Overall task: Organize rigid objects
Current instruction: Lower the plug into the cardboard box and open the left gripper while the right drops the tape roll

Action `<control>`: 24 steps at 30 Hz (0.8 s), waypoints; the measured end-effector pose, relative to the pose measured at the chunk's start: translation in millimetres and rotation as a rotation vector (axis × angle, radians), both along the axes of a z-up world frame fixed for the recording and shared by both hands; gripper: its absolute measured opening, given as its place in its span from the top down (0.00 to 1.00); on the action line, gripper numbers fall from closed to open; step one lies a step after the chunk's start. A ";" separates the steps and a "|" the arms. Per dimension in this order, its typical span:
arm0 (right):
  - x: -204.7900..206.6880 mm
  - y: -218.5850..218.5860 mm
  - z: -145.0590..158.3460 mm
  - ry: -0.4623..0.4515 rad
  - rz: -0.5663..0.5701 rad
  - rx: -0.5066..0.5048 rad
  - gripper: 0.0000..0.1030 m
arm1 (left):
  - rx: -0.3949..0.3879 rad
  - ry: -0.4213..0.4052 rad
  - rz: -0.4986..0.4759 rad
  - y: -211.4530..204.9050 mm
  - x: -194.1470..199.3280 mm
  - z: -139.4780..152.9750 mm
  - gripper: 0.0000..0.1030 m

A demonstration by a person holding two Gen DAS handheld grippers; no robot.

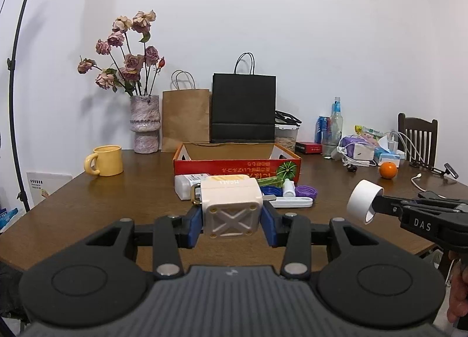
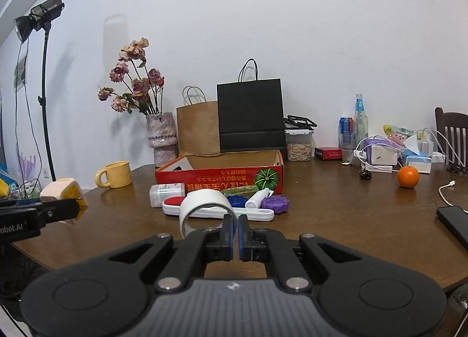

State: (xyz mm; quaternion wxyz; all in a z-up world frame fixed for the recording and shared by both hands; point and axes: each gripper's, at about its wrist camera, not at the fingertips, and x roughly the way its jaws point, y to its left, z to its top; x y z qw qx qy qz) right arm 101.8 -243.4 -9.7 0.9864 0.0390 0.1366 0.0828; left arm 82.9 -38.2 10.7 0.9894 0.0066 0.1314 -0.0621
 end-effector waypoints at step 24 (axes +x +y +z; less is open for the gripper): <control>469.9 25.8 69.3 0.337 0.169 -0.271 0.97 | 0.001 0.428 -0.026 20.7 475.5 39.8 0.59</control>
